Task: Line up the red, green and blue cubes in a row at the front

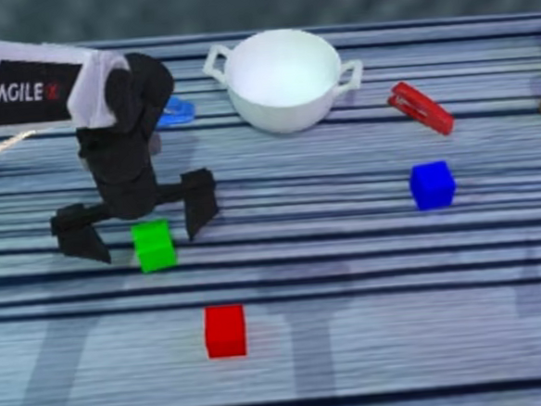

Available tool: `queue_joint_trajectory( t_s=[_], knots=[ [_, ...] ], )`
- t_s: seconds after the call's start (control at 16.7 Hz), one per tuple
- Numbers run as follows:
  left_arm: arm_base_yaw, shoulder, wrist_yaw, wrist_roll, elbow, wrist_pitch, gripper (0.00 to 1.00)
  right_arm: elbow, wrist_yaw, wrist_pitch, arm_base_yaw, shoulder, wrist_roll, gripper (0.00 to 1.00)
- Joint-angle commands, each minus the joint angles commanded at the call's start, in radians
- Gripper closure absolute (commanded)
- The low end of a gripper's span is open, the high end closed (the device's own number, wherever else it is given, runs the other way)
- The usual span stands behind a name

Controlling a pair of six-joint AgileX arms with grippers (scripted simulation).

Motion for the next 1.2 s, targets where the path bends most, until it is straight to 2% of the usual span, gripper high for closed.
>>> queue_joint_trajectory(
  t_s=[0.3,1.08,1.2],
  knots=[
    [0.0,0.011,0.0,0.0,-0.014,0.023,0.0,0.0,0.0,0.0,0.0,0.0,0.0,0.0],
    [0.0,0.011,0.0,0.0,-0.014,0.023,0.98,0.0,0.0,0.0,0.0,0.0,0.0,0.0],
    [0.0,0.011,0.0,0.0,-0.014,0.023,1.0,0.0,0.0,0.0,0.0,0.0,0.0,0.0]
  ],
)
